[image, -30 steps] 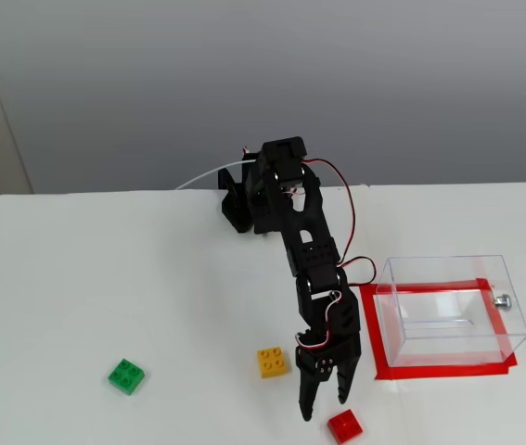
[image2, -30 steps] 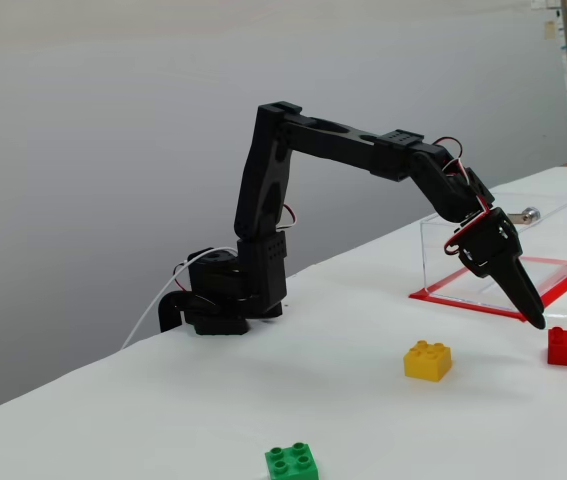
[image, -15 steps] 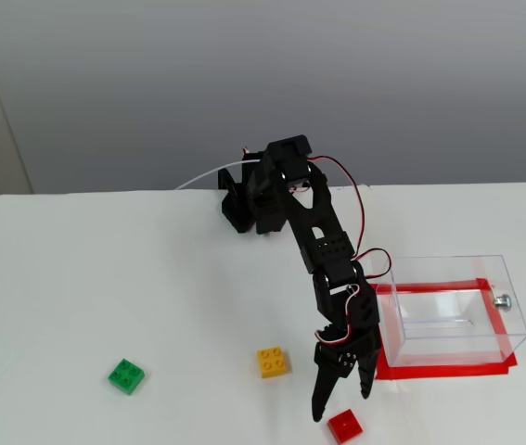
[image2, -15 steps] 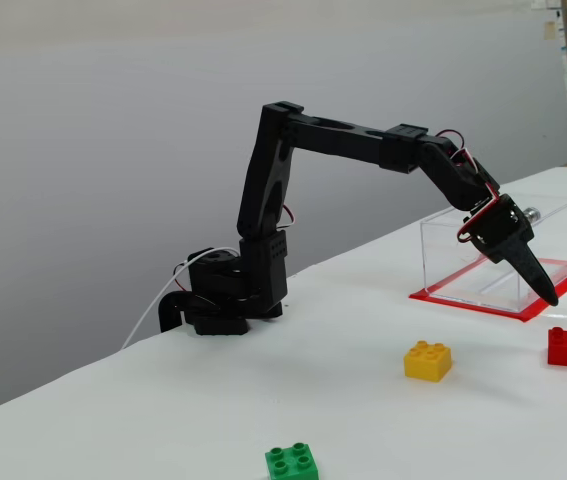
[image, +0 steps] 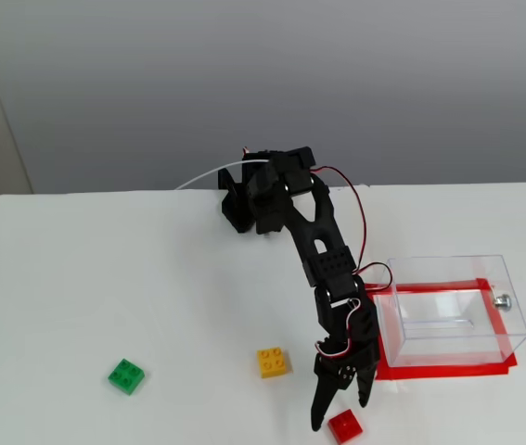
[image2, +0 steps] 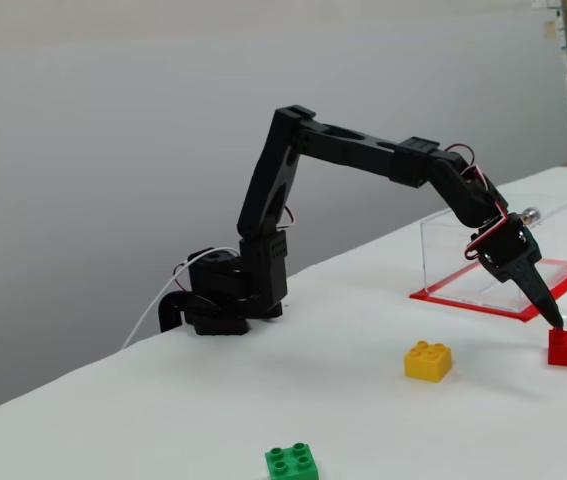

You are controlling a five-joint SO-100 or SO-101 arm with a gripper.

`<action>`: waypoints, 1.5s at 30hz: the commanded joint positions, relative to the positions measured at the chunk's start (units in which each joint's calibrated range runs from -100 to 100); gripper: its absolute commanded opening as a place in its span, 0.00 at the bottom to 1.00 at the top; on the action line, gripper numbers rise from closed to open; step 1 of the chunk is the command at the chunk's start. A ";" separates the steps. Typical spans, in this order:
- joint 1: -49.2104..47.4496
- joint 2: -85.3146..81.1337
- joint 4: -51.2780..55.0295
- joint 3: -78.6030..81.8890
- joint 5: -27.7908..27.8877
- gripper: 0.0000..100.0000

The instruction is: Pick the red lego brick and place it into the transparent box

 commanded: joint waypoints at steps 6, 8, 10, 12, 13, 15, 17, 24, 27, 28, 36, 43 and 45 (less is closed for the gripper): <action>-0.08 3.48 -0.56 -6.73 -0.06 0.40; -0.08 4.33 -0.56 -7.09 0.00 0.40; -0.08 5.01 -0.56 -7.09 0.15 0.40; -0.08 5.69 -0.56 -7.09 0.15 0.40; -0.08 6.03 -0.56 -7.18 0.15 0.40; -0.08 6.71 -0.64 -7.18 0.15 0.40; -0.08 7.47 -1.51 -7.54 0.15 0.40; -0.97 9.85 -1.69 -10.71 0.31 0.40; -1.12 10.10 -1.69 -11.16 0.31 0.40; -1.12 10.10 -1.69 -11.16 0.31 0.40; -1.12 9.93 -0.99 -10.43 0.00 0.39; -1.04 9.68 1.62 -10.25 -0.21 0.39; -1.04 9.59 1.71 -10.25 -0.21 0.39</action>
